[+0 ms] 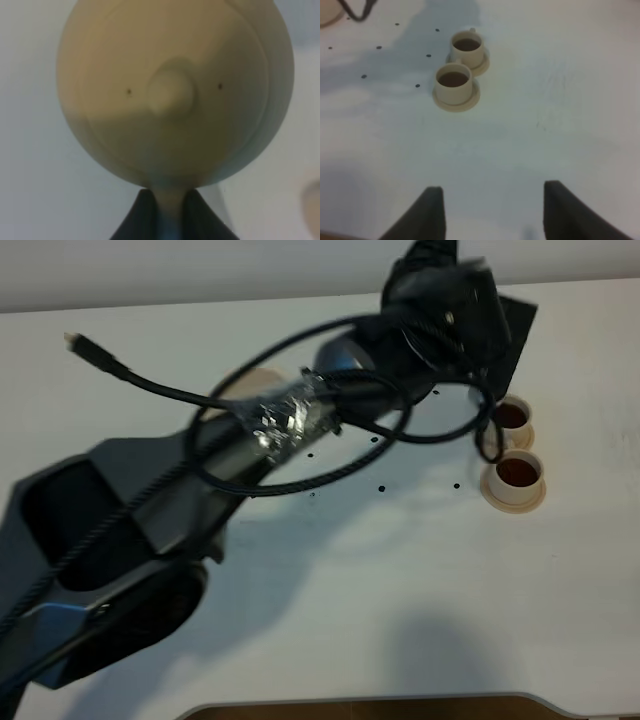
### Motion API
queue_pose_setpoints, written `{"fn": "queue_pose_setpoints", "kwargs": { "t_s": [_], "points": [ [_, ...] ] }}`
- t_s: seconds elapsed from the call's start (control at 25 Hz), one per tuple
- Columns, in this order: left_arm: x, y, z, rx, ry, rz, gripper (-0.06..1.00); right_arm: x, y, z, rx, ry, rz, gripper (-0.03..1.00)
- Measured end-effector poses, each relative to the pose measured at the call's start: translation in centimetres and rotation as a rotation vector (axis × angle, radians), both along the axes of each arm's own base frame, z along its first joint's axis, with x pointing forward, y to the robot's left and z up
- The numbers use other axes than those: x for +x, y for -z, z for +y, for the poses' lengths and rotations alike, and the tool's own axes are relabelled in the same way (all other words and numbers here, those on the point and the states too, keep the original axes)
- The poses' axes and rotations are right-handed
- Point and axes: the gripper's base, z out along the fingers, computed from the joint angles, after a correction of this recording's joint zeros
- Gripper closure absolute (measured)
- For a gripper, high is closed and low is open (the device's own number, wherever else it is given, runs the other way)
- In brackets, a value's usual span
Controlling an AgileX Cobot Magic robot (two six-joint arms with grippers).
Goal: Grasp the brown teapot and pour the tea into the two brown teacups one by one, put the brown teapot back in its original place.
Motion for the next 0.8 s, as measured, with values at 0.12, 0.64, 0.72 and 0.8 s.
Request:
{"fn": "queue_pose_setpoints", "kwargs": {
  "t_s": [0.12, 0.64, 0.72, 0.8],
  "points": [
    [-1.0, -0.7, 0.7, -0.078, -0.105, 0.095, 0.82, 0.0, 0.0, 0.0, 0.0, 0.0, 0.0, 0.53],
    [-2.3, 3.3, 1.3, -0.419, -0.485, 0.567, 0.82, 0.0, 0.0, 0.0, 0.0, 0.0, 0.0, 0.53],
    [-2.1, 4.8, 1.2, -0.406, -0.515, 0.58, 0.82, 0.0, 0.0, 0.0, 0.0, 0.0, 0.0, 0.53],
    [-1.9, 5.8, 1.2, -0.397, -0.533, 0.589, 0.82, 0.0, 0.0, 0.0, 0.0, 0.0, 0.0, 0.53]
  ]
}}
